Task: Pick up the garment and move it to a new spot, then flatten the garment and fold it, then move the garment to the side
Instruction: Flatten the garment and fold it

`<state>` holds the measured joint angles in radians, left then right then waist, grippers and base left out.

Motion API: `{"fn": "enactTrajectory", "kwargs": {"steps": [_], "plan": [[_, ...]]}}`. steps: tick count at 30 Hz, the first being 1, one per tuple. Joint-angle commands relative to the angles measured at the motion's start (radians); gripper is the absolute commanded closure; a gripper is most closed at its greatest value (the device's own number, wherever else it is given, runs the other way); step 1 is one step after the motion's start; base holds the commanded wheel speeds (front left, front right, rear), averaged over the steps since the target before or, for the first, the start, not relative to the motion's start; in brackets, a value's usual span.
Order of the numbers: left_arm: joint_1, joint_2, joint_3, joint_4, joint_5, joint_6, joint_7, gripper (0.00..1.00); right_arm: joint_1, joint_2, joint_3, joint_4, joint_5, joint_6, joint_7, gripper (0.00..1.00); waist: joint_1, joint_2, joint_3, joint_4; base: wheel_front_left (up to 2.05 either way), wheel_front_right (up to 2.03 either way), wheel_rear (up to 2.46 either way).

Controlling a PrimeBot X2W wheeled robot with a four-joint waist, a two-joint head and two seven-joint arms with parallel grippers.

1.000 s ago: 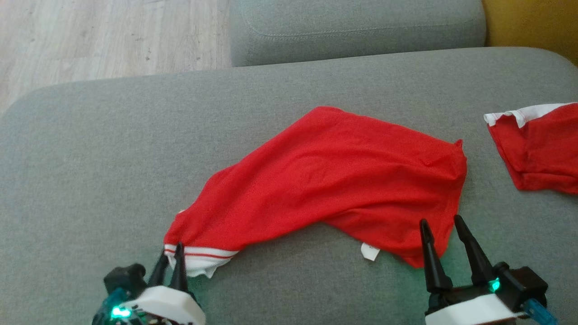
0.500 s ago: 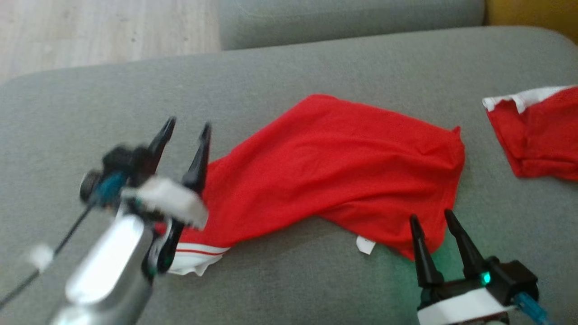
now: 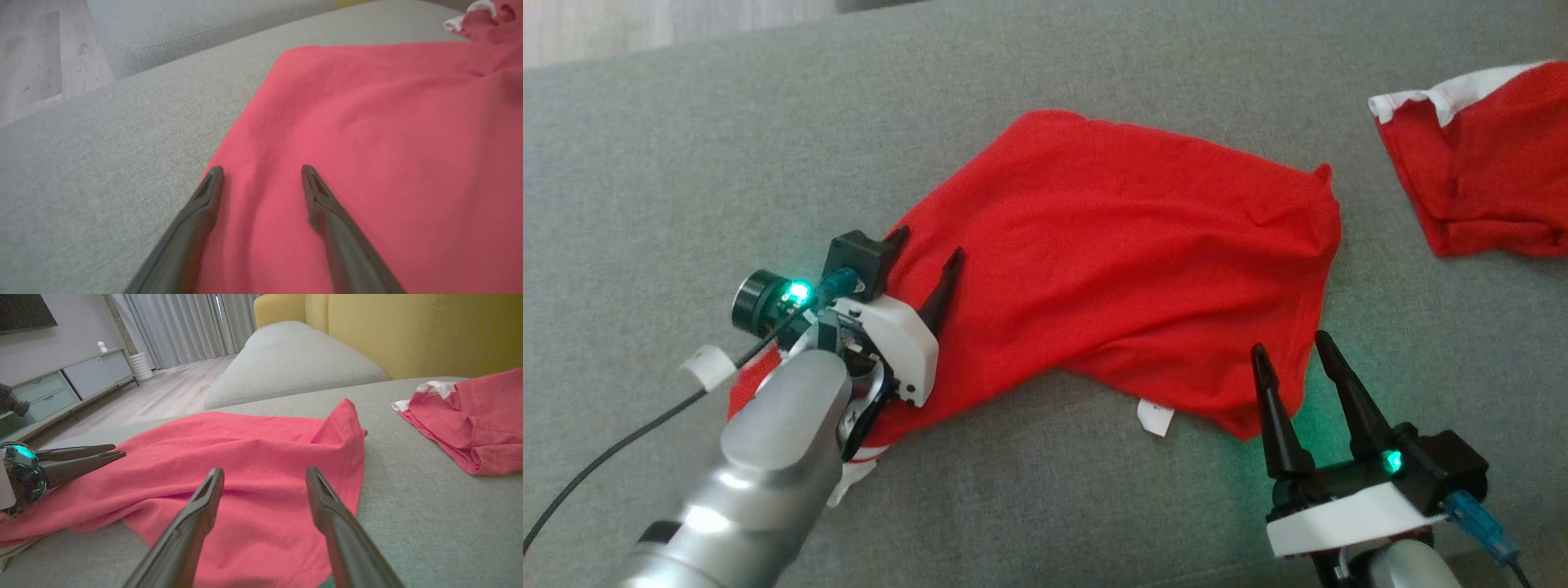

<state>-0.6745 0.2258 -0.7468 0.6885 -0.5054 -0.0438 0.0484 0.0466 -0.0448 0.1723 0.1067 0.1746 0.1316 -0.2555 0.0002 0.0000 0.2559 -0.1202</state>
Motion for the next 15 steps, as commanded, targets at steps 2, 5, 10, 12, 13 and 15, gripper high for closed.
{"fn": "enactTrajectory", "kwargs": {"steps": [2,5,10,12,13,15], "plan": [[-0.069,0.003,0.014,0.04,0.026,0.007,-0.042,0.0,-0.034,-0.005,0.023,-0.029,-0.01,-0.001,-0.006,0.0,-0.0002,0.0,0.022,-0.008,0.0,0.0,0.0],[-0.1,-0.024,0.002,0.144,0.048,0.014,-0.113,0.0,-0.042,-0.005,0.02,-0.025,-0.02,-0.001,-0.006,0.0,-0.0002,0.0,0.02,-0.003,0.0,0.0,0.0],[-0.15,-0.054,0.001,0.248,0.072,0.051,-0.204,0.0,-0.046,-0.005,0.026,-0.024,-0.03,-0.001,-0.006,0.0,-0.0002,0.0,0.014,0.006,0.0,0.0,0.0],[-0.163,-0.065,-0.004,0.299,0.071,0.05,-0.194,0.0,-0.046,-0.005,0.031,-0.024,-0.032,-0.001,-0.006,0.0,-0.0002,0.0,0.014,0.007,0.0,0.0,0.0],[-0.165,-0.074,-0.005,0.324,0.064,0.038,-0.181,0.0,-0.046,-0.005,0.033,-0.024,-0.033,-0.001,-0.006,0.0,-0.0002,0.0,0.015,0.006,0.0,0.0,0.0],[-0.164,-0.094,-0.003,0.368,0.037,-0.009,-0.147,0.0,-0.048,-0.005,0.038,-0.024,-0.034,-0.001,-0.006,0.0,-0.0002,0.0,0.016,0.004,0.0,0.0,0.0]]}}
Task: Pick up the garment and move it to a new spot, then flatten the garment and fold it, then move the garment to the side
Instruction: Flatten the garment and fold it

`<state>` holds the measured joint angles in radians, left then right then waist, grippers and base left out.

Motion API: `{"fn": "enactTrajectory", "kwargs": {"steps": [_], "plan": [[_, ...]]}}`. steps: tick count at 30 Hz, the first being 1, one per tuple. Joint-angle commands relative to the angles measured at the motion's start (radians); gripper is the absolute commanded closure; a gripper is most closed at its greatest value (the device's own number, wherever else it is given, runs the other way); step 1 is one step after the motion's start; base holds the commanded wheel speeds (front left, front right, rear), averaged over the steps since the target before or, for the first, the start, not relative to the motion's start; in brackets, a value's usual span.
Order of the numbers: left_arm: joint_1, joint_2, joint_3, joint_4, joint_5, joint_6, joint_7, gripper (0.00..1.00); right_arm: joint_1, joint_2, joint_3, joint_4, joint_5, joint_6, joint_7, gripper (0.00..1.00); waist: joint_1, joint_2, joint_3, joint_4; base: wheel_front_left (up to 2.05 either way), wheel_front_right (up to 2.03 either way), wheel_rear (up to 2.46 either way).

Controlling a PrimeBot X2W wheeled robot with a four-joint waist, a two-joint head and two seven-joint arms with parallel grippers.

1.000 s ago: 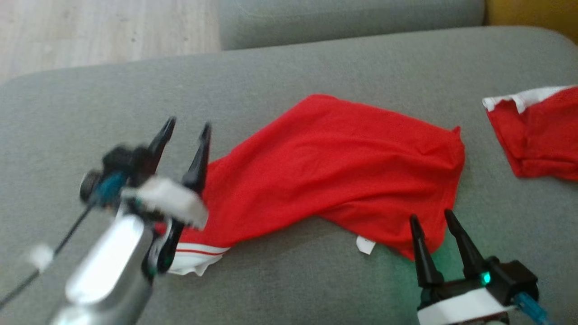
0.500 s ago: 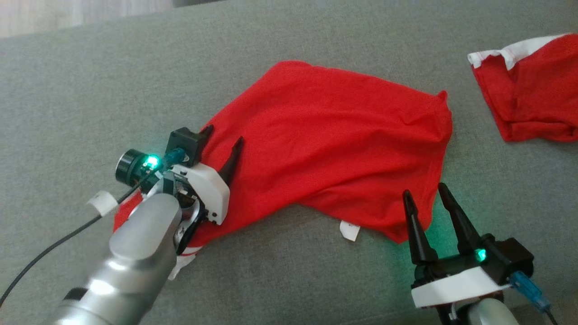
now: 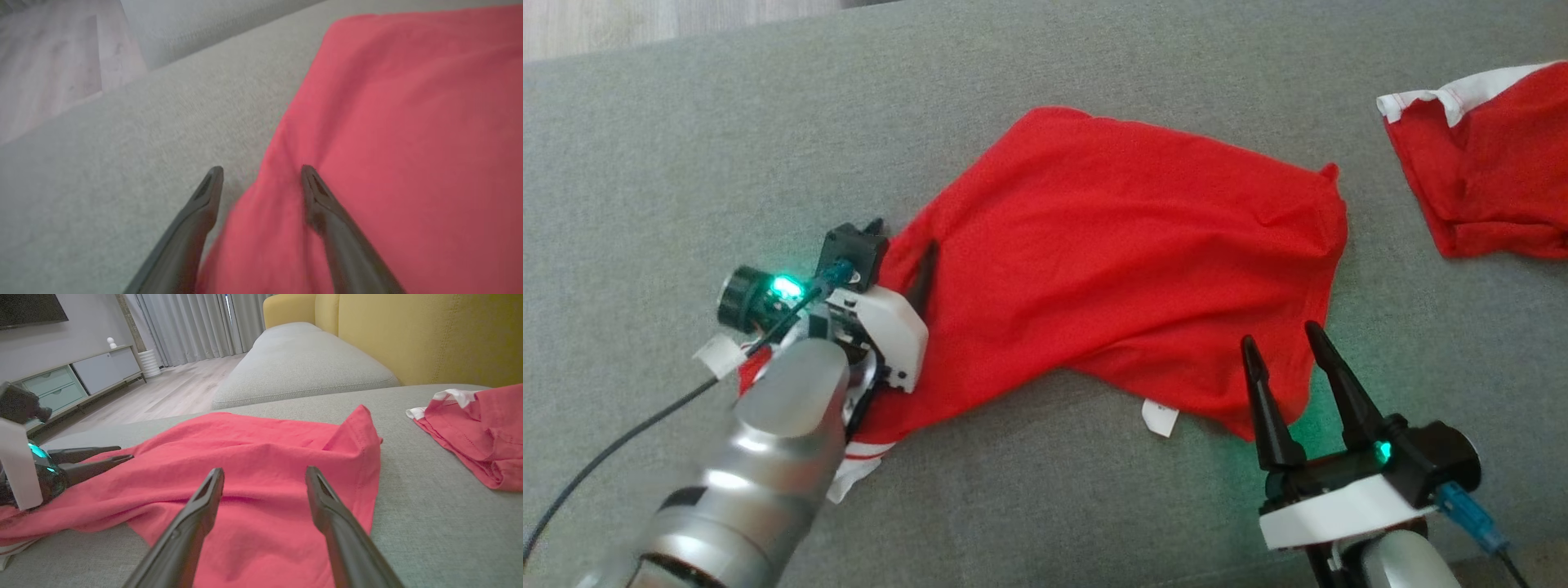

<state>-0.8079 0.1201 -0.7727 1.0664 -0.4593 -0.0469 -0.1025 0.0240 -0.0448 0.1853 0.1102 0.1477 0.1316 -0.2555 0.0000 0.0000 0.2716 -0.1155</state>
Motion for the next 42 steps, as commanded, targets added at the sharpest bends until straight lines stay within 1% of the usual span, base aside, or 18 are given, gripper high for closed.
{"fn": "enactTrajectory", "kwargs": {"steps": [1,2,3,4,7,8,11,12,14,16,19,22,27,32,34,35,36,42], "plan": [[-0.028,0.001,0.028,0.008,-0.03,-0.029,0.025,0.0,-0.026,-0.005,0.028,-0.027,-0.008,-0.001,-0.006,0.0,0.0,0.0,0.001,-0.002,0.0,0.0,0.0],[-0.027,-0.006,0.032,0.023,-0.047,-0.044,0.042,0.21,-0.027,-0.006,0.029,-0.026,-0.009,-0.001,-0.006,0.0,0.0,0.0,0.001,-0.004,0.0,0.0,0.0],[-0.03,-0.012,0.033,0.033,-0.059,-0.054,0.05,0.85,-0.028,-0.006,0.03,-0.025,-0.009,-0.001,-0.006,0.0,0.0,0.0,0.001,-0.005,0.0,0.0,0.0],[-0.034,-0.015,0.031,0.04,-0.065,-0.061,0.05,1.0,-0.028,-0.006,0.03,-0.025,-0.01,-0.001,-0.006,0.0,0.0,0.0,0.002,-0.005,0.0,0.0,0.0],[-0.058,-0.01,0.025,0.041,-0.057,-0.066,-0.018,1.0,-0.029,-0.006,0.026,-0.023,-0.012,-0.001,-0.006,0.0,0.0,0.0,-0.003,-0.003,0.0,0.0,0.0],[-0.069,-0.004,0.023,0.041,-0.049,-0.057,-0.052,1.0,-0.028,-0.006,0.024,-0.021,-0.013,-0.001,-0.006,0.0,0.0,0.0,-0.008,-0.001,0.0,0.0,0.0],[-0.112,0.016,0.018,0.024,-0.01,0.001,-0.133,1.0,-0.022,-0.006,0.019,-0.018,-0.011,-0.001,-0.006,0.0,0.0,0.0,-0.026,0.008,0.0,0.0,0.0],[-0.112,0.016,0.018,0.024,-0.01,0.001,-0.133,1.0,-0.022,-0.006,0.019,-0.018,-0.011,-0.001,-0.006,0.0,0.0,0.0,-0.026,0.008,0.0,0.0,0.0],[-0.137,0.03,0.018,-0.01,0.018,0.04,-0.153,1.0,-0.016,-0.006,0.016,-0.017,-0.009,-0.001,-0.006,0.0,0.0,0.0,-0.04,0.015,0.0,0.0,0.0],[-0.158,0.045,0.022,-0.084,0.053,0.08,-0.158,1.0,-0.009,-0.006,0.013,-0.017,-0.008,-0.001,-0.006,0.0,0.0,0.0,-0.054,0.024,0.0,0.0,0.0],[-0.15,0.085,0.035,-0.265,0.125,0.142,-0.159,1.0,-0.001,-0.006,0.011,-0.019,-0.006,-0.001,-0.006,0.0,0.0,0.0,-0.073,0.036,0.0,0.0,0.0],[-0.085,0.125,0.027,-0.433,0.19,0.18,-0.159,1.0,0.006,-0.006,0.01,-0.019,0.002,-0.001,-0.006,0.0,0.0,0.0,-0.093,0.043,0.0,0.0,0.0],[0.113,0.151,-0.069,-0.606,0.228,0.143,-0.159,1.0,0.026,-0.006,0.004,-0.023,0.012,-0.001,-0.006,0.0,0.0,0.0,-0.113,0.052,0.0,0.0,0.0],[0.305,0.121,-0.191,-0.642,0.206,0.091,-0.125,1.0,0.045,-0.006,-0.008,-0.027,0.018,-0.001,-0.006,0.0,0.0,0.0,-0.124,0.068,0.0,0.0,0.0],[0.355,0.098,-0.213,-0.634,0.185,0.08,-0.123,1.0,0.046,-0.006,-0.008,-0.026,0.018,-0.001,-0.006,0.0,0.0,0.0,-0.127,0.073,0.0,0.0,0.0],[0.375,0.088,-0.223,-0.623,0.173,0.074,-0.113,0.61,0.046,-0.006,-0.007,-0.027,0.018,-0.001,-0.006,0.0,0.0,0.0,-0.129,0.076,0.0,0.0,0.0],[0.388,0.08,-0.229,-0.614,0.167,0.073,-0.105,0.01,0.046,-0.006,-0.007,-0.027,0.017,-0.001,-0.006,0.0,0.0,0.0,-0.132,0.078,0.0,0.0,0.0],[0.42,0.046,-0.216,-0.629,0.137,0.117,-0.093,0.0,0.052,-0.006,-0.012,-0.026,0.013,-0.001,-0.006,0.0,0.0,0.0,-0.15,0.093,0.0,0.0,0.0]]}}
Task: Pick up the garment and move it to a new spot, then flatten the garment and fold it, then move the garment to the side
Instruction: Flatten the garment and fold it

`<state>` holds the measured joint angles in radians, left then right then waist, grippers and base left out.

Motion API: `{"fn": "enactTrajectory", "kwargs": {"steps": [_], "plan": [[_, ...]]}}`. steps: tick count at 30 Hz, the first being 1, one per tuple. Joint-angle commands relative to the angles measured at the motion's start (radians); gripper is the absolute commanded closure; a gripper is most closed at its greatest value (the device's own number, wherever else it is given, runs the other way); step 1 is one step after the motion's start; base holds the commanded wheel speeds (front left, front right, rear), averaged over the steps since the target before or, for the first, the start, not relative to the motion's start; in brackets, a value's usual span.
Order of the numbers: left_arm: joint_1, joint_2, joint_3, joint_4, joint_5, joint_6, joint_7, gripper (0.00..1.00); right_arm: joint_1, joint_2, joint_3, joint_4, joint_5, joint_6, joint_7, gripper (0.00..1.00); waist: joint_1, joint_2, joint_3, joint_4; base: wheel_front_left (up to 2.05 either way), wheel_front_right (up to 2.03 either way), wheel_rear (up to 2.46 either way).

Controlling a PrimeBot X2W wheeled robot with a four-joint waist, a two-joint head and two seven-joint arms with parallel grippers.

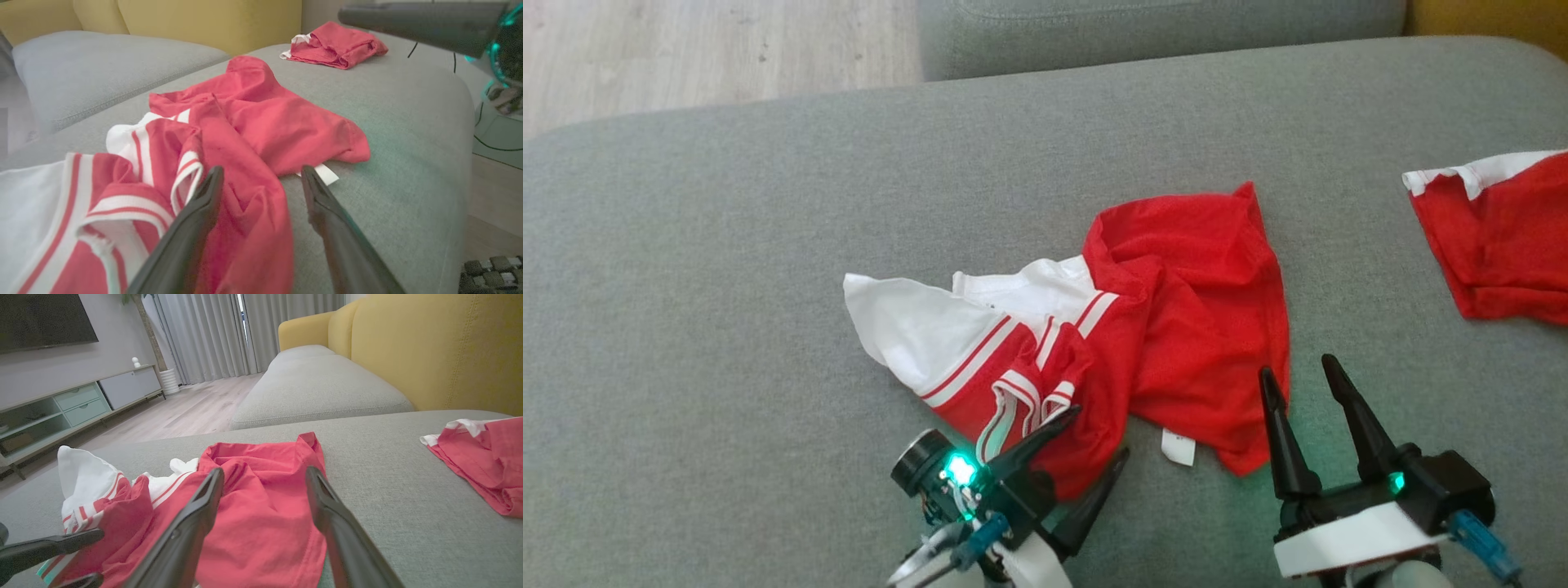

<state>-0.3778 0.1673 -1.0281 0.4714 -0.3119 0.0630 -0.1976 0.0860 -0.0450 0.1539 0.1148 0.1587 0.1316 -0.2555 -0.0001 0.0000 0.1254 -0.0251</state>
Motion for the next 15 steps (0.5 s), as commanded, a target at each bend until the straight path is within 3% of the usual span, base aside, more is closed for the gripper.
{"fn": "enactTrajectory", "kwargs": {"steps": [1,5,9,12,15], "plan": [[-0.004,-0.003,0.044,-0.05,-0.021,0.01,0.011,0.0,-0.009,-0.005,0.02,-0.031,0.001,-0.001,-0.006,0.0,0.0001,0.0,-0.006,0.003,0.0,0.0,0.0],[0.014,0.007,0.07,-0.164,-0.071,0.014,0.06,0.0,0.001,-0.005,0.018,-0.032,0.002,-0.001,-0.006,0.0,0.0001,0.0,-0.014,0.008,0.0,0.0,0.0],[-0.018,0.057,0.127,-0.272,-0.077,0.063,0.112,0.0,0.007,-0.005,0.02,-0.035,0.008,-0.001,-0.006,0.0,0.0001,0.0,-0.014,0.012,0.0,0.0,0.0],[-0.058,0.095,0.166,-0.273,-0.075,0.094,0.165,0.0,0.002,-0.005,0.027,-0.035,0.01,-0.001,-0.006,0.0,0.0001,0.0,-0.008,0.008,0.0,0.0,0.0],[-0.09,0.099,0.184,-0.248,-0.086,0.095,0.197,0.0,-0.003,-0.005,0.031,-0.036,0.012,-0.001,-0.006,0.0,0.0001,0.0,0.0,0.004,0.0,0.0,0.0]]}}
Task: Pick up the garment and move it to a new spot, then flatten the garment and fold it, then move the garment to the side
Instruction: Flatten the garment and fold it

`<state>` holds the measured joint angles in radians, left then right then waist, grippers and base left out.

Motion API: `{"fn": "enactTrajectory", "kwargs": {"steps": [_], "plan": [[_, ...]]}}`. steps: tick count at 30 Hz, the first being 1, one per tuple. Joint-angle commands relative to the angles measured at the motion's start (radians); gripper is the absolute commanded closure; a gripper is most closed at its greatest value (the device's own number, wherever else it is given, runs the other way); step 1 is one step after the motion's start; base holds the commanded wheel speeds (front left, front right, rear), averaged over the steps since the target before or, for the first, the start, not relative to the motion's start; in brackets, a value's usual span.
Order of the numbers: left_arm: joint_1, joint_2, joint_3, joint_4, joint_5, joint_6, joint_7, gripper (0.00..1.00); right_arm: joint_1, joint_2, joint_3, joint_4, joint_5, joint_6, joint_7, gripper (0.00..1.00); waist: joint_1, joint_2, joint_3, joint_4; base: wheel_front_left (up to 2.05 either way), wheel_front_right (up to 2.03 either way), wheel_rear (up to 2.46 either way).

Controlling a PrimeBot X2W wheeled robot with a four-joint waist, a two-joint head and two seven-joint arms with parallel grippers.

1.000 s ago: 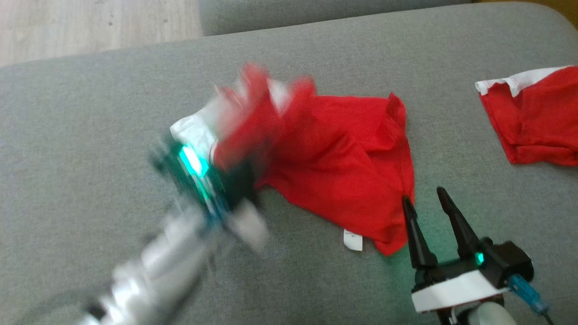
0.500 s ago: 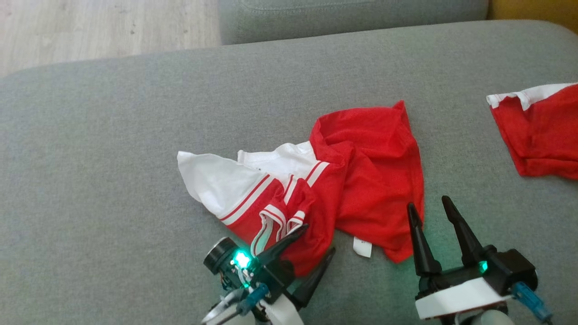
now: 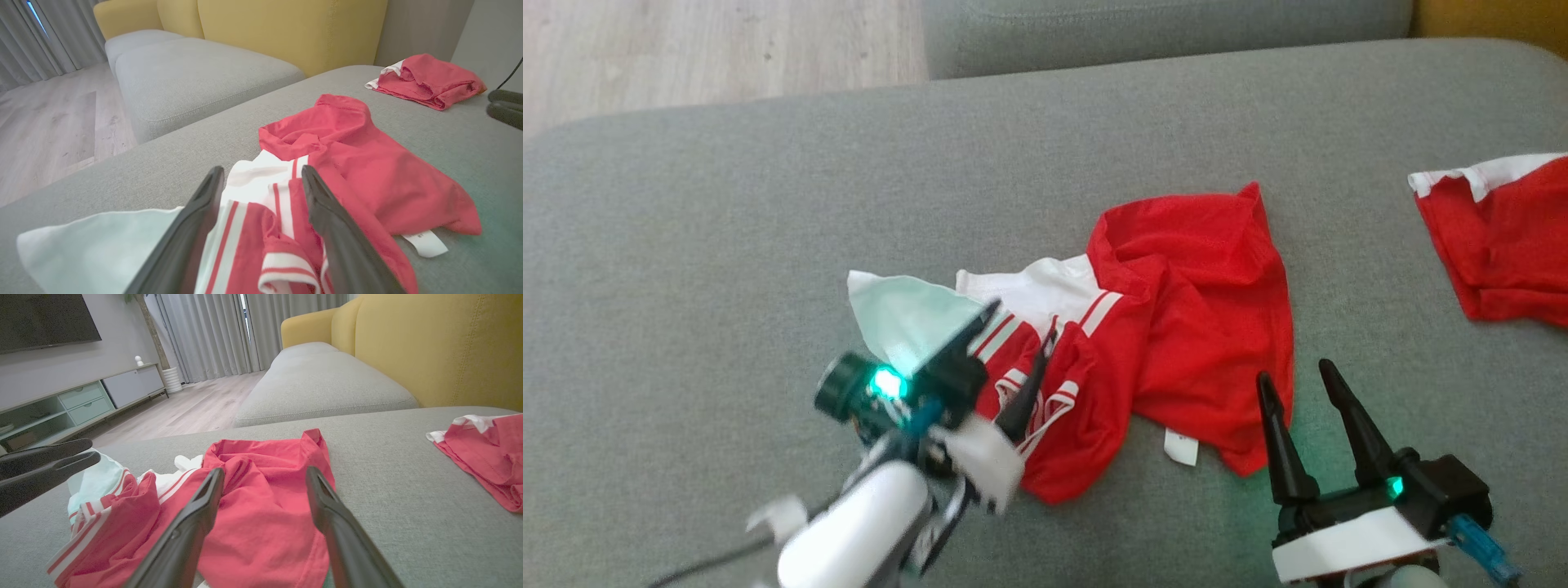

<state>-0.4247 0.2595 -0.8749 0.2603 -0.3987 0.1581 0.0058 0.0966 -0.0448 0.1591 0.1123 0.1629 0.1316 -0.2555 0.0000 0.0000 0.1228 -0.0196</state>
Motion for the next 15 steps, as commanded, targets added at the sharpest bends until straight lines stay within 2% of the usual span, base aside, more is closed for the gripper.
{"fn": "enactTrajectory", "kwargs": {"steps": [1,5,9,15], "plan": [[-0.063,0.0,0.042,-0.02,-0.008,0.002,0.005,0.0,-0.017,-0.005,0.027,-0.034,0.008,-0.001,-0.006,0.0,0.0,0.0,0.007,-0.003,0.0,0.0,0.0],[-0.176,-0.042,0.075,0.088,-0.022,0.002,0.037,0.0,-0.031,-0.005,0.034,-0.032,0.005,-0.001,-0.006,0.0,0.0,0.0,0.033,-0.011,0.0,0.0,0.0],[-0.29,-0.093,0.087,0.279,-0.032,-0.015,0.072,0.0,-0.05,-0.005,0.049,-0.027,0.0,-0.001,-0.006,0.0,0.0,0.0,0.061,-0.028,0.0,0.0,0.0],[-0.374,-0.114,0.06,0.572,-0.029,-0.051,0.16,0.0,-0.072,-0.005,0.055,-0.021,-0.008,-0.001,-0.006,0.0,0.0,0.0,0.081,-0.054,0.0,0.0,0.0]]}}
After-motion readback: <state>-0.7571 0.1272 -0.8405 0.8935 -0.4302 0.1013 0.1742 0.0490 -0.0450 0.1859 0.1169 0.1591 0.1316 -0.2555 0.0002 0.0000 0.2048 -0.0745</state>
